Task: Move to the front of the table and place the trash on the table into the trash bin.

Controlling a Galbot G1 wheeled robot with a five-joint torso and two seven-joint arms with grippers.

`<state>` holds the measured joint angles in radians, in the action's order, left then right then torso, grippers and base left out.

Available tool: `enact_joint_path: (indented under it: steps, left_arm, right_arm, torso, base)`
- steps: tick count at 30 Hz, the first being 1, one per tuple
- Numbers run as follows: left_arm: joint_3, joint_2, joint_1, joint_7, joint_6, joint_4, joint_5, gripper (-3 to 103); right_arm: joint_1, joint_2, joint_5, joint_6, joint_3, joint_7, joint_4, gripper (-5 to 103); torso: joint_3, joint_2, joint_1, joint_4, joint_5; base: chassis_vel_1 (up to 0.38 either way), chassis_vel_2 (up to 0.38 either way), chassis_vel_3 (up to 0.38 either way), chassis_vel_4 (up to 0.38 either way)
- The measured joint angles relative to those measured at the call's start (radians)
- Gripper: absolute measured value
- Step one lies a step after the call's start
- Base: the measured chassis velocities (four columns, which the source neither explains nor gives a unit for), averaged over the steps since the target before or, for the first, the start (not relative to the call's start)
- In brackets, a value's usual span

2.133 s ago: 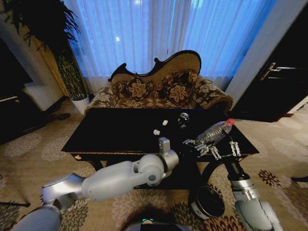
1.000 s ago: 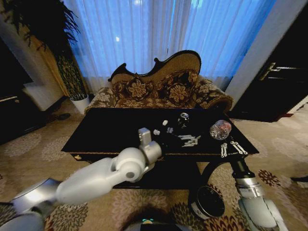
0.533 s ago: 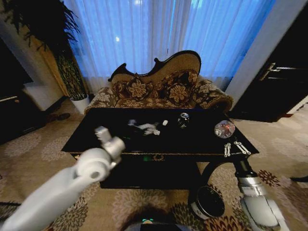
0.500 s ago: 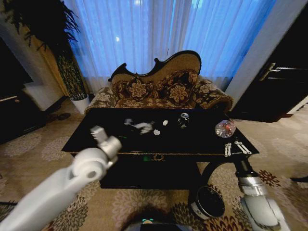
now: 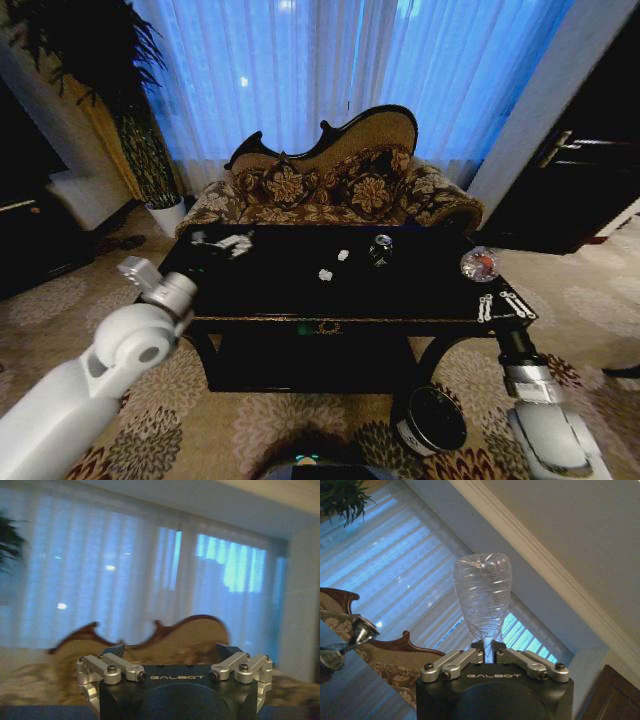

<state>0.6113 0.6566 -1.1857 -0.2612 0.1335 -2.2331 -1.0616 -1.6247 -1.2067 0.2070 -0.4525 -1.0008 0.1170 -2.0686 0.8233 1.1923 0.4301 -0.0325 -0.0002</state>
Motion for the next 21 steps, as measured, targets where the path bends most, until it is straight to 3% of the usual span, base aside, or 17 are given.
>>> enact_joint_path:
  steps: [10,13,21]
  left_arm:
    - [0.261,0.074,-0.289,0.152,-0.074,0.056,0.069,100]
    - [0.291,0.122,-0.337,0.170,-0.089,0.039,0.075,100]
    - [0.274,0.151,-0.338,0.171,-0.094,0.012,0.090,100]
  right_arm:
    - [0.019,0.017,-0.099,0.023,-0.054,0.008,0.057,7]
    - [0.028,0.026,-0.137,0.030,-0.089,0.015,0.092,7]
    - [0.043,0.052,-0.200,0.048,-0.183,0.033,0.162,7]
  torso:
    - [0.000,0.000,0.000,0.0003,0.0001]
    - [0.000,0.000,0.000,0.0003,0.0001]
    - [0.000,0.000,0.000,0.0002,0.0005]
  base:
    - [0.000,0.000,0.000,0.000]
    - [0.000,0.000,0.000,0.000]
    - [0.000,0.000,0.000,0.000]
